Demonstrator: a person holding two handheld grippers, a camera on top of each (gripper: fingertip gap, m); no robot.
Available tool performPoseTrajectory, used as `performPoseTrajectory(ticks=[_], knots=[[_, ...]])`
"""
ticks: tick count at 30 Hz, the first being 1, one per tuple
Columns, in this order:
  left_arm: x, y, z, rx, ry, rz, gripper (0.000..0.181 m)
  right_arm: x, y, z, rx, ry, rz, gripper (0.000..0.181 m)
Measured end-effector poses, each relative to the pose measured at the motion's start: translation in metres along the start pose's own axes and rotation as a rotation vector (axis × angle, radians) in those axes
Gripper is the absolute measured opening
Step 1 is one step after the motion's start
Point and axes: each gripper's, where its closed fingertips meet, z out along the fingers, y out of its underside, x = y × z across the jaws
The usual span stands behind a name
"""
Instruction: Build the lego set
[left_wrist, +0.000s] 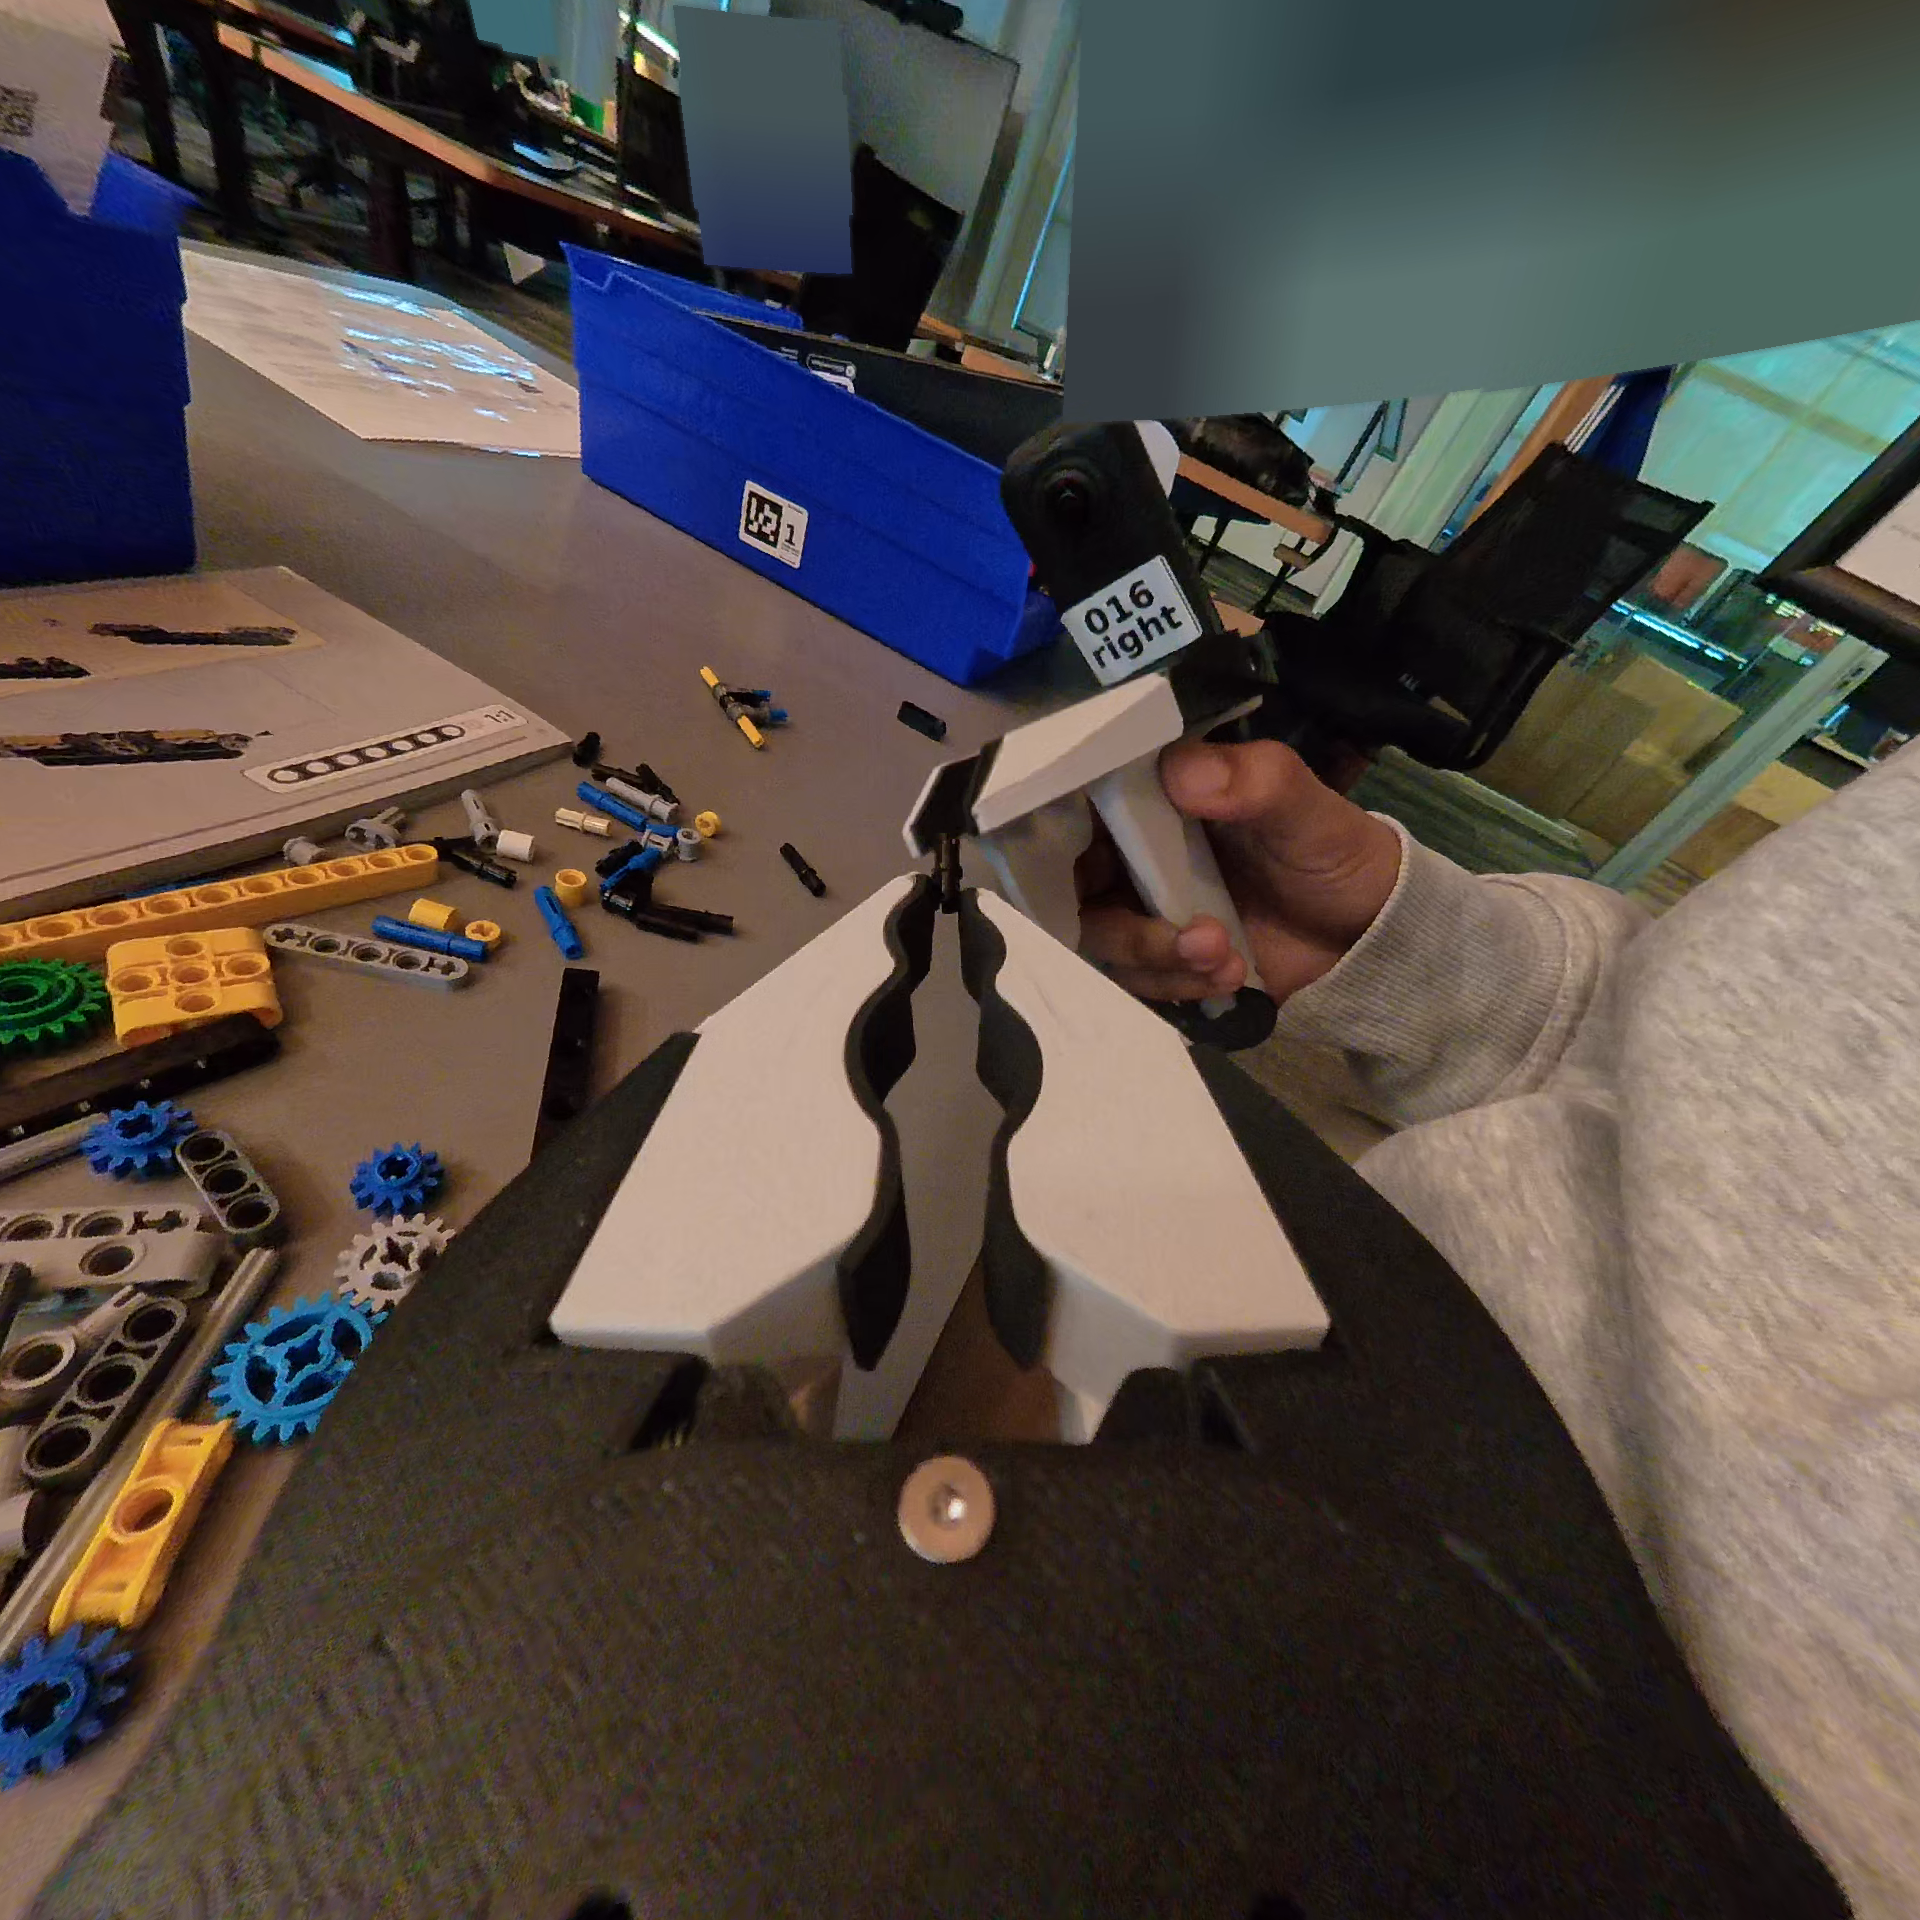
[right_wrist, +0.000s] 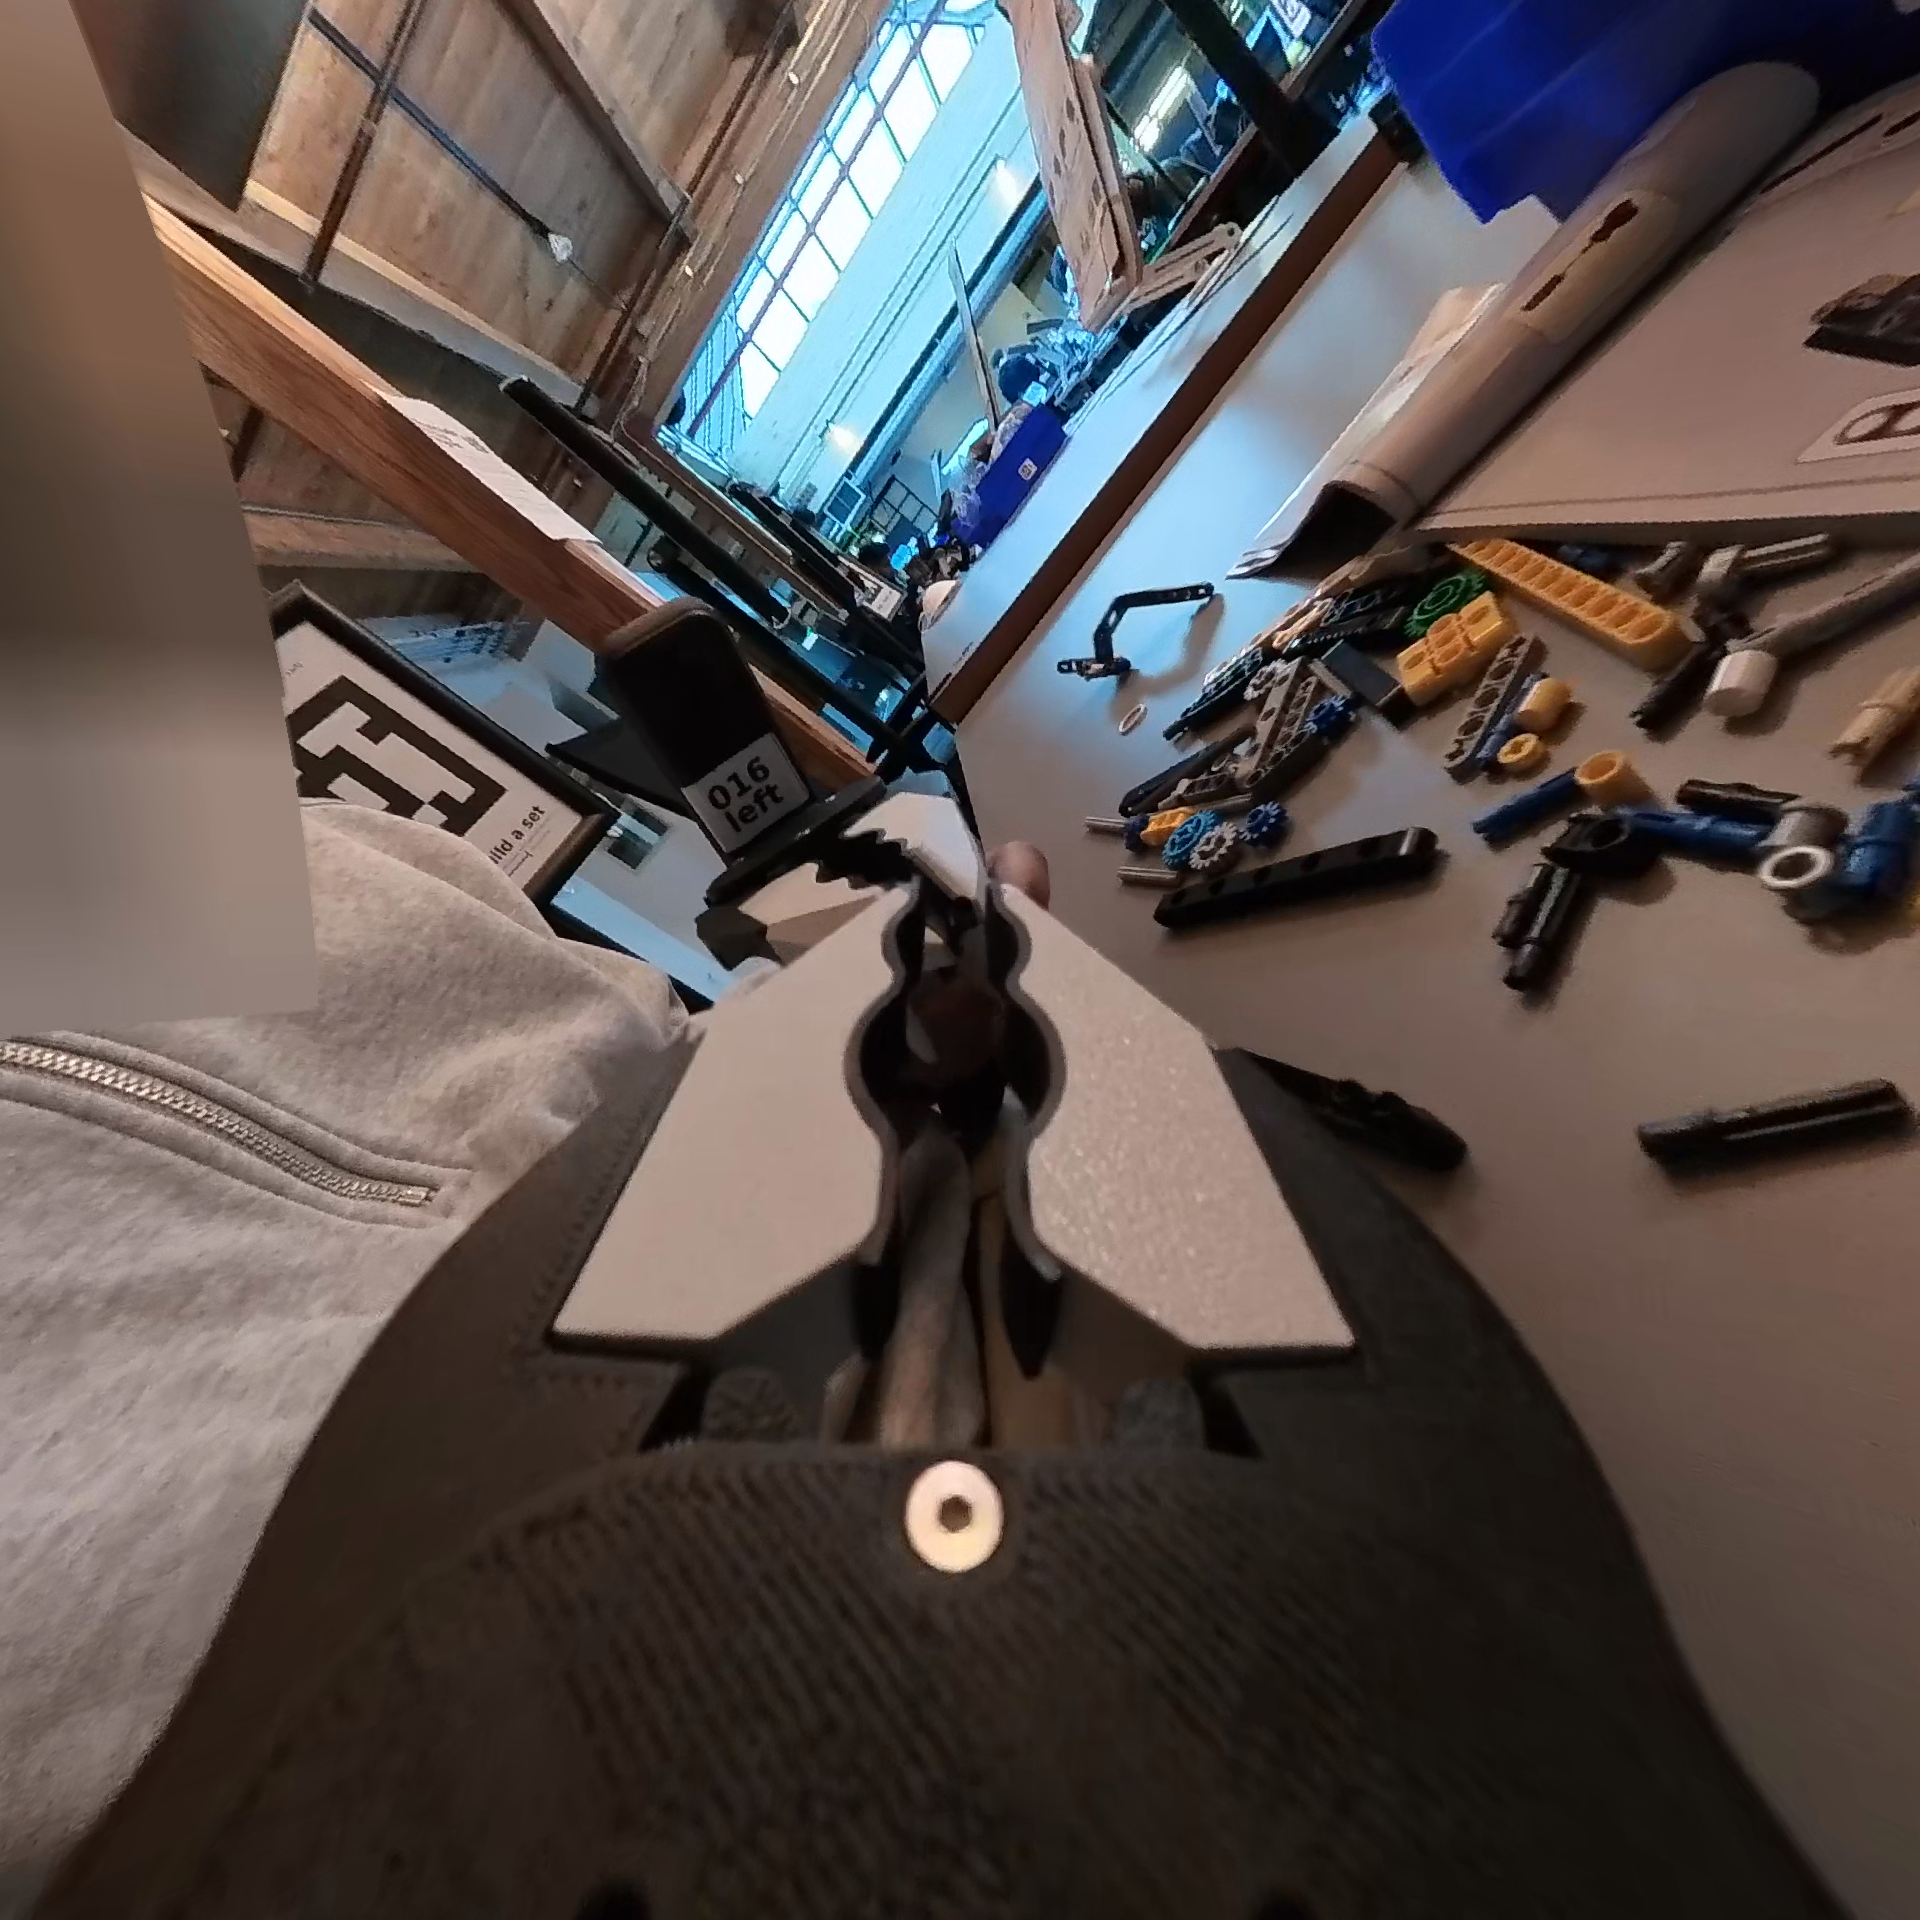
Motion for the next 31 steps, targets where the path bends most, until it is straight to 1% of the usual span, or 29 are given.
performPoseTrajectory(ticks=[3,8,17,27,29,31], knots=[[0.0,0.0,0.0,-0.002,0.0,-0.002,0.001,0.001,0.005,0.003,-0.033,0.009,-0.01,0.006],[0.002,0.002,0.001,-0.015,0.007,0.008,0.002,0.0,0.005,0.002,-0.032,0.001,-0.004,0.002],[0.002,0.004,0.001,-0.044,-0.005,0.056,0.002,0.0,0.008,0.001,-0.056,0.003,0.001,0.002],[0.002,0.003,0.001,-0.033,-0.011,0.044,0.003,-0.001,0.007,0.0,-0.067,0.03,-0.034,0.001],[-0.001,0.002,0.0,-0.035,-0.026,0.031,0.011,0.0,0.001,-0.004,-0.038,0.055,-0.061,0.001],[-0.008,0.013,0.003,-0.108,-0.057,0.011,0.02,-0.001,-0.009,-0.01,0.0,0.072,-0.093,0.002]])
